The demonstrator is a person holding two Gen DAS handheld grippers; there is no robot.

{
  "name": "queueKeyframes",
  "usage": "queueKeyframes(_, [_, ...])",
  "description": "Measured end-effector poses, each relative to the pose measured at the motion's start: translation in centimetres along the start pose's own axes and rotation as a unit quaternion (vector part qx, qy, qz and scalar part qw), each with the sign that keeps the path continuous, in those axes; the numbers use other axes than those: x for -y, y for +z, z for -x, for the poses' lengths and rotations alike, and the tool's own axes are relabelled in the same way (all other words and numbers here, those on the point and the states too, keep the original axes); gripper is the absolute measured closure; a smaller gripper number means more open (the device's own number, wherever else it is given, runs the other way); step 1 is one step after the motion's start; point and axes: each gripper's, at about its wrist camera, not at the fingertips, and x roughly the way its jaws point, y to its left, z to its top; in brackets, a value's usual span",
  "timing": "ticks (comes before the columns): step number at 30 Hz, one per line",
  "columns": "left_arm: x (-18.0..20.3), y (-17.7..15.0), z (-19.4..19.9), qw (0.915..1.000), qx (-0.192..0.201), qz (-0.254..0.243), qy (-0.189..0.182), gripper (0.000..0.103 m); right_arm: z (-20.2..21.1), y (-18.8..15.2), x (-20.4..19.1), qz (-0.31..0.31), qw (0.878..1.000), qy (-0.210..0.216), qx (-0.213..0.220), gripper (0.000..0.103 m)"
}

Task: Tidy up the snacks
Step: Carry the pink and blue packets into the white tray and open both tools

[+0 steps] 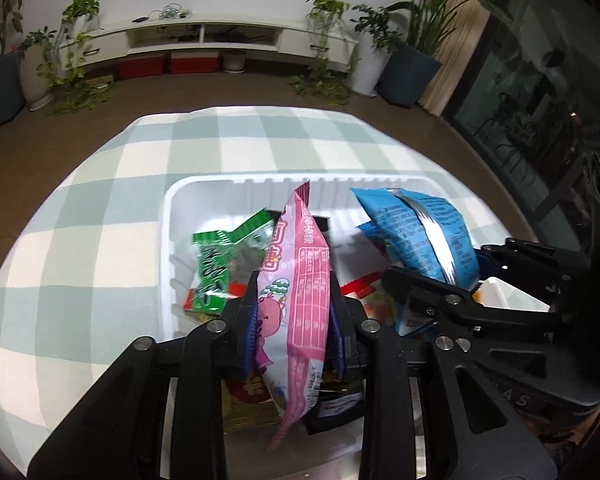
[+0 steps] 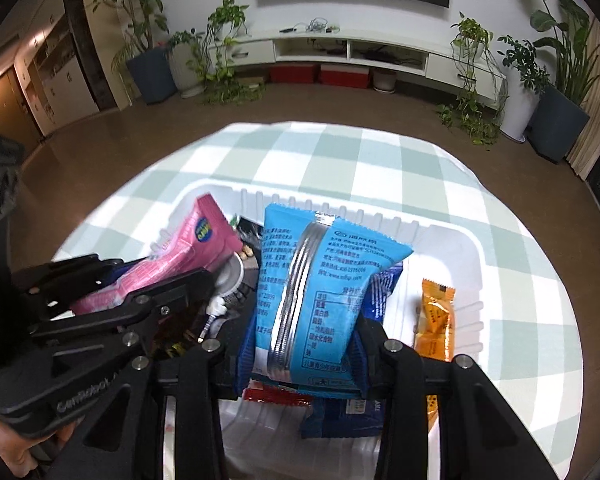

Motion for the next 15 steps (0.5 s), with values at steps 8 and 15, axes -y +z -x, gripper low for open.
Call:
queueKeyframes(8, [-0.7, -0.4, -0.1, 1.0, 0.0, 0.003, 0.004, 0.073, -1.1, -0.7, -0.2, 0.002, 1.0, -0.008, -0.004, 0.06])
queueKeyframes(15, [-1.2, -0.7, 1.3, 0.9997, 0.012, 0.013, 0.014, 0.047, -0.7, -0.9, 0.1, -0.004, 1.0, -0.016, -0.004, 0.052])
